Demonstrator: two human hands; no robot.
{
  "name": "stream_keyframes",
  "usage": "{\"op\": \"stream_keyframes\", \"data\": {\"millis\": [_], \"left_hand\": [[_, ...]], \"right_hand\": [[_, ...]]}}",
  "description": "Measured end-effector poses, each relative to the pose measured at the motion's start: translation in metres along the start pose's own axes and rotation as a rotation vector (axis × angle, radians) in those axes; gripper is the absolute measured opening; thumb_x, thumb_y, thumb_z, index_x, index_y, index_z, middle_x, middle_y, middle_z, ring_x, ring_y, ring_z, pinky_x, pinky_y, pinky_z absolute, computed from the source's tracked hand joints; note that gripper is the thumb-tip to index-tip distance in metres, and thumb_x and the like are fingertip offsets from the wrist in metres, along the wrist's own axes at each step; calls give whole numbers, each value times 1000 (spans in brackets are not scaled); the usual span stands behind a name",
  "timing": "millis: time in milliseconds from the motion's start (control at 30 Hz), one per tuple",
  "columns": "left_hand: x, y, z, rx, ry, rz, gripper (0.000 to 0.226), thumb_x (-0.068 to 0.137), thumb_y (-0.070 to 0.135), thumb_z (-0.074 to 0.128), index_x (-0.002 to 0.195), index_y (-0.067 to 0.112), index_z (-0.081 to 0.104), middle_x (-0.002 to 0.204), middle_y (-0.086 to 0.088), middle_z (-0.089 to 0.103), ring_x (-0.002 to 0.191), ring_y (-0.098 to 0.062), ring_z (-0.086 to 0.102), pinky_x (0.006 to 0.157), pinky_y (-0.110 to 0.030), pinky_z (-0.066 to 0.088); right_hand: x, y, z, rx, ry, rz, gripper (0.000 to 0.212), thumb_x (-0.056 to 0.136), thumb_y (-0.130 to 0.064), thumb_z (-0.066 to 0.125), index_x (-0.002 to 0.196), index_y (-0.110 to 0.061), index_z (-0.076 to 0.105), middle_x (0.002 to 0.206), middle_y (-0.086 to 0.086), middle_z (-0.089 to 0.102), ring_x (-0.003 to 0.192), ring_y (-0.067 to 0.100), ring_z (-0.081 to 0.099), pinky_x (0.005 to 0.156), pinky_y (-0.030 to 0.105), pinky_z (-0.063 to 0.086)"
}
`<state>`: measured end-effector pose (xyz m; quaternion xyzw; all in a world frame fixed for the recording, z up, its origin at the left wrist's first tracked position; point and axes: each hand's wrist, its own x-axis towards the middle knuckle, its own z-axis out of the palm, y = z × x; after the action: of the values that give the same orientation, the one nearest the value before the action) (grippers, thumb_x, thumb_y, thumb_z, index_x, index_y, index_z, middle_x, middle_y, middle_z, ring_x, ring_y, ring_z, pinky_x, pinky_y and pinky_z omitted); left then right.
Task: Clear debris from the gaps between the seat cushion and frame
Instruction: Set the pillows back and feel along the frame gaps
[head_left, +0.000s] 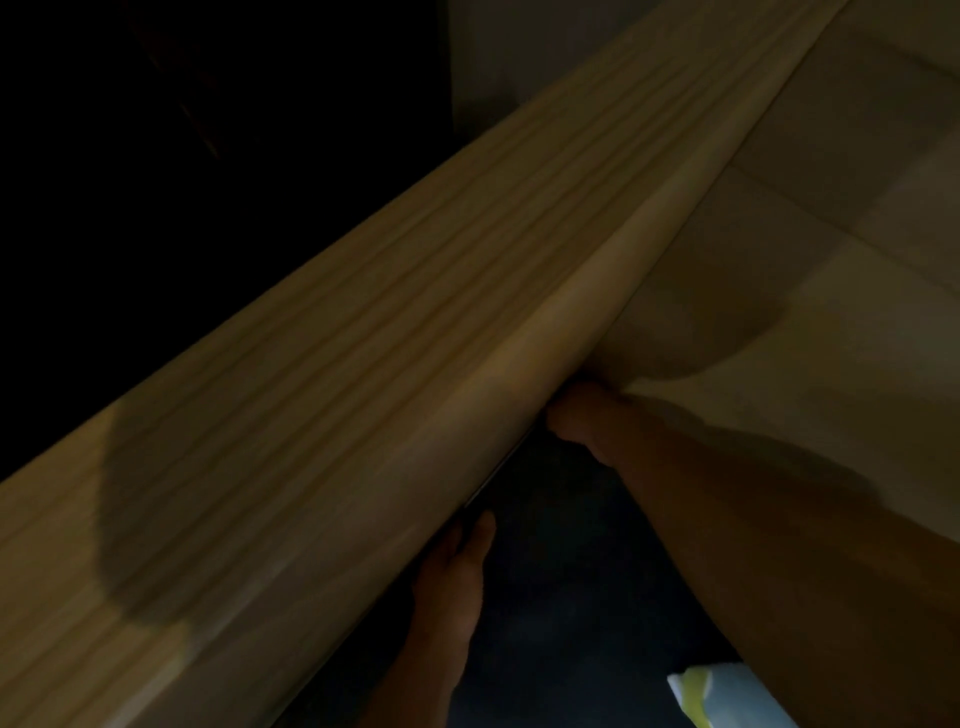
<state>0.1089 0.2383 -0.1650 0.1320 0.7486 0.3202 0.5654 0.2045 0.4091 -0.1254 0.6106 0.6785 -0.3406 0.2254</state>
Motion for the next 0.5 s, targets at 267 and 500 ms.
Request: {"op": "stream_keyframes", "data": {"millis": [267,500], "left_hand": [[-11,5,5,-456,314,235,24,81,13,68,99,29,67,112,10,67,103,-6,63,106,-39,41],[-26,17,10,-605,463,150,27,80,-3,65,78,22,74,98,-1,70,99,-25,62,94,-36,47]], "right_hand": [[-19,7,7,122,160,96,36,91,-21,41,121,-3,49,133,19,46,124,34,44,105,47,38],[-31,5,24,163,268,70,45,86,-19,50,131,-18,47,150,3,24,142,24,12,114,59,5]]}}
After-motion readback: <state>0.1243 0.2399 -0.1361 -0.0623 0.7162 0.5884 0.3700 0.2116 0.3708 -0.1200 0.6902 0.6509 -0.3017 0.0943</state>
